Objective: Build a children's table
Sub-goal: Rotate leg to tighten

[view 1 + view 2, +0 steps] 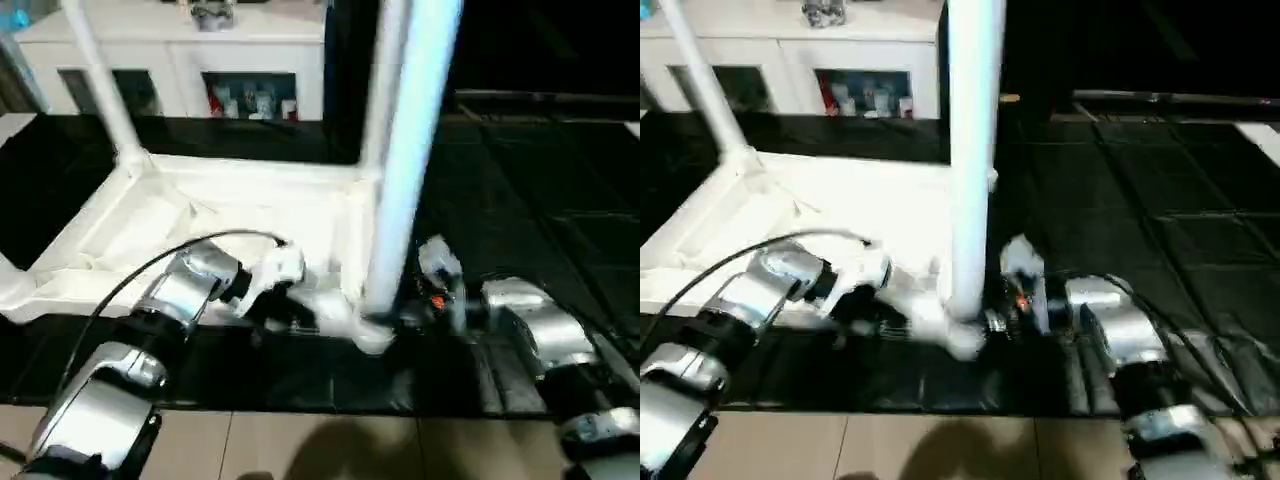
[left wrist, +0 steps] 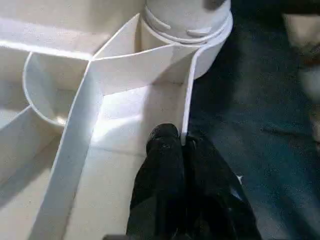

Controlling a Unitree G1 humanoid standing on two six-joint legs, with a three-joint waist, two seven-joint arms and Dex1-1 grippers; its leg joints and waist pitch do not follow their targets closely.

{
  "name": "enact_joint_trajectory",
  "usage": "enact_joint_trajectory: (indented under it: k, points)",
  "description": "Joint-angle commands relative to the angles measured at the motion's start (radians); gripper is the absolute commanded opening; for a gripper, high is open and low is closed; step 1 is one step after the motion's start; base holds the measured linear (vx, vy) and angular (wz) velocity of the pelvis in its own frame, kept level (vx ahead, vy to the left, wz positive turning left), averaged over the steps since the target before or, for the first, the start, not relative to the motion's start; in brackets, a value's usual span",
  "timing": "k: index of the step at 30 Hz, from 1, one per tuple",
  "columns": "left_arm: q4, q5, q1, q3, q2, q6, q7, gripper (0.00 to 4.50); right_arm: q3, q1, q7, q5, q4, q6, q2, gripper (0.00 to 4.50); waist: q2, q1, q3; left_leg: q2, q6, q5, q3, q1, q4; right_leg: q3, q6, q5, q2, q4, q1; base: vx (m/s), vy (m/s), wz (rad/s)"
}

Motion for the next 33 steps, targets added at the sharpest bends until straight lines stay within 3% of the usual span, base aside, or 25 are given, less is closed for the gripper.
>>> enact_joint_trajectory:
  k: [1, 3, 5, 6, 7, 8, 9, 11, 15, 16, 21, 22, 24, 33]
  points:
    - [0.004, -0.042, -0.036, 0.044, -0.096, 0.063, 0.138, 0.0, 0.022, -0.019, -0.125, 0.005, 0.031, 0.091, 0.098, 2.1, -0.006, -0.008, -0.058, 0.059, 0.026, -0.175, -0.025, 0.004, -0.074, 0.067, -0.07, -0.443, -0.092, -0.096, 0.057, 0.0, 0.0, 0.0]
    - [0.013, -0.053, -0.053, 0.068, -0.133, 0.097, 0.203, 0.0, 0.0, -0.04, -0.217, 0.002, 0.057, 0.127, 0.147, 2.09, -0.006, -0.025, -0.055, 0.057, 0.017, -0.204, -0.03, 0.002, -0.075, 0.058, -0.052, -0.495, -0.091, -0.106, 0.06, 0.0, 0.0, 0.0]
    - [0.026, -0.073, -0.077, 0.104, -0.183, 0.143, 0.277, 0.0, -0.038, -0.084, -0.357, 0.001, 0.107, 0.126, 0.219, 2.09, -0.002, -0.047, -0.056, 0.054, 0.015, -0.218, -0.03, 0.008, -0.073, 0.056, -0.048, -0.508, -0.093, -0.114, 0.057, 0.0, 0.0, 0.0]
    - [0.031, -0.079, -0.085, 0.116, -0.199, 0.157, 0.304, 0.0, -0.048, -0.098, -0.399, 0.001, 0.12, 0.124, 0.239, 2.09, -0.004, -0.057, -0.059, 0.054, 0.015, -0.207, -0.035, 0.0, -0.075, 0.053, -0.052, -0.482, -0.093, -0.11, 0.065, 0.0, 0.0, 0.0]
    - [0.037, -0.084, -0.095, 0.128, -0.222, 0.168, 0.337, 0.0, -0.059, -0.119, -0.468, -0.011, 0.138, 0.121, 0.27, 2.09, 0.003, -0.063, -0.058, 0.056, 0.016, -0.202, -0.036, -0.005, -0.076, 0.055, -0.055, -0.465, -0.092, -0.107, 0.065, 0.0, 0.0, 0.0]
    - [0.041, -0.086, -0.099, 0.134, -0.234, 0.173, 0.355, 0.0, -0.064, -0.13, -0.505, -0.019, 0.146, 0.12, 0.286, 2.09, -0.001, -0.07, -0.061, 0.053, 0.02, -0.19, -0.036, -0.007, -0.076, 0.054, -0.06, -0.434, -0.089, -0.106, 0.068, 0.0, 0.0, 0.0]
    - [0.046, -0.084, -0.104, 0.138, -0.248, 0.178, 0.377, 0.0, -0.074, -0.146, -0.562, -0.029, 0.157, 0.128, 0.309, 2.09, -0.001, -0.071, -0.063, 0.052, 0.023, -0.184, -0.034, -0.002, -0.073, 0.057, -0.07, -0.414, -0.091, -0.105, 0.064, 0.0, 0.0, 0.0]
    - [0.046, -0.075, -0.104, 0.134, -0.256, 0.177, 0.386, 0.0, -0.081, -0.158, -0.606, -0.039, 0.164, 0.139, 0.329, 2.09, -0.003, -0.082, -0.065, 0.051, 0.048, -0.142, -0.033, -0.009, -0.071, 0.062, -0.106, -0.343, -0.09, -0.093, 0.068, 0.0, 0.0, 0.0]
    - [0.039, -0.053, -0.095, 0.126, -0.244, 0.166, 0.382, 0.0, -0.066, -0.146, -0.58, -0.062, 0.156, 0.131, 0.329, 2.09, -0.006, -0.077, -0.071, 0.051, 0.099, -0.068, -0.027, -0.013, -0.066, 0.067, -0.143, -0.212, -0.087, -0.077, 0.07, 0.0, 0.0, 0.0]
    - [0.039, -0.038, -0.091, 0.122, -0.227, 0.154, 0.375, 0.0, -0.056, -0.131, -0.561, -0.075, 0.153, 0.109, 0.318, 2.65, -0.004, -0.075, -0.069, 0.053, 0.104, -0.069, -0.027, -0.012, -0.067, 0.067, -0.149, -0.206, -0.088, -0.076, 0.069, 0.0, 0.0, 0.0]
    - [0.027, -0.023, -0.078, 0.108, -0.184, 0.12, 0.331, 0.0, -0.024, -0.08, -0.488, -0.094, 0.112, 0.06, 0.262, 2.91, 0.001, -0.072, -0.066, 0.056, 0.098, -0.115, -0.026, -0.007, -0.07, 0.067, -0.14, -0.25, -0.088, -0.084, 0.068, 0.0, 0.0, 0.0]
    - [0.022, -0.023, -0.075, 0.104, -0.176, 0.117, 0.318, 0.0, -0.02, -0.069, -0.469, -0.092, 0.097, 0.054, 0.246, 3.15, 0.0, -0.071, -0.066, 0.057, 0.098, -0.116, -0.026, -0.007, -0.07, 0.068, -0.14, -0.246, -0.088, -0.082, 0.068, 0.0, 0.0, 0.0]
    - [0.015, -0.02, -0.065, 0.095, -0.157, 0.098, 0.282, 0.0, -0.017, -0.036, -0.408, -0.081, 0.054, 0.047, 0.198, 3.22, 0.007, -0.067, -0.065, 0.061, 0.095, -0.13, -0.027, -0.005, -0.072, 0.069, -0.146, -0.242, -0.088, -0.082, 0.066, 0.0, 0.0, 0.0]
    - [-0.038, -0.028, -0.01, 0.033, -0.065, 0.007, 0.052, 0.0, -0.049, 0.082, -0.076, -0.014, -0.104, 0.044, -0.069, 3.99, -0.001, -0.021, -0.067, 0.066, 0.109, -0.123, -0.021, 0.0, -0.069, 0.072, -0.131, -0.249, -0.089, -0.08, 0.064, 0.0, 0.0, 0.0]
